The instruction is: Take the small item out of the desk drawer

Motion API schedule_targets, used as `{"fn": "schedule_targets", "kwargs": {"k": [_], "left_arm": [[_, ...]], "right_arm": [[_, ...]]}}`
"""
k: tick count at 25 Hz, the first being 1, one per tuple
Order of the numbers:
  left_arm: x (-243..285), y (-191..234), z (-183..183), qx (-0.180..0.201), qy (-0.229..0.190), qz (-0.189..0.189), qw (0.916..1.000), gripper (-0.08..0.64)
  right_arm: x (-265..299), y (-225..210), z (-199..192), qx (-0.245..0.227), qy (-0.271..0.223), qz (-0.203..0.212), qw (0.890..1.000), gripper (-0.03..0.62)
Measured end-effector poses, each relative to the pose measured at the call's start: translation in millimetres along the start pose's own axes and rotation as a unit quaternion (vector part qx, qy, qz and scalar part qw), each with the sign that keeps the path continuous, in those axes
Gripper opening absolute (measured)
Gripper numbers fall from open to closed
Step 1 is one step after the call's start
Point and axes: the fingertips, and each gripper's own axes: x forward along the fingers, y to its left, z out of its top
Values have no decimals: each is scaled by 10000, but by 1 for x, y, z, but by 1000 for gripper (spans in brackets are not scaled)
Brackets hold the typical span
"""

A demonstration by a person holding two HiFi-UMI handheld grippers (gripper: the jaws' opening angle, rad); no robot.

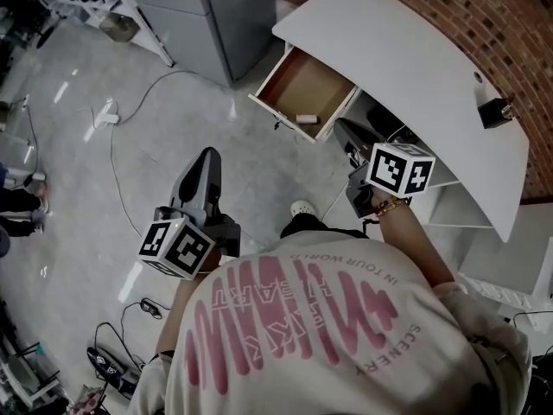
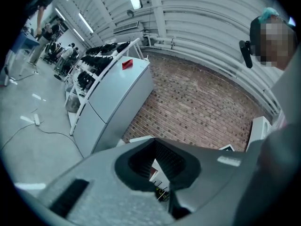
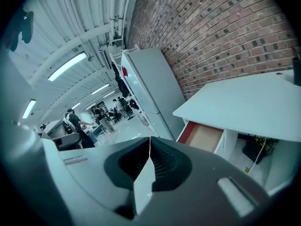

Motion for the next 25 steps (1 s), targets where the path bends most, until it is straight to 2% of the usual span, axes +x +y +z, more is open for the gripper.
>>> {"fn": "schedule_targets", "kwargs": {"k": [5,11,19,25], "left_arm": [[31,6,3,-49,-212,385,9990,3],[56,18,-3,-131,-401,897,9951,3],[69,47,-19,-290,-565,1721,9830,3],[82,67,-28,-336,-413,2102,9762,3]], "right_arm": [[34,-30,26,-165,257,243,9992,19],[80,-64,35,-292,689,508,9959,38],[138,-102,12,-360,1488,762,9853,54],[184,-125,-1,-136,1804,778,9804,63]]}}
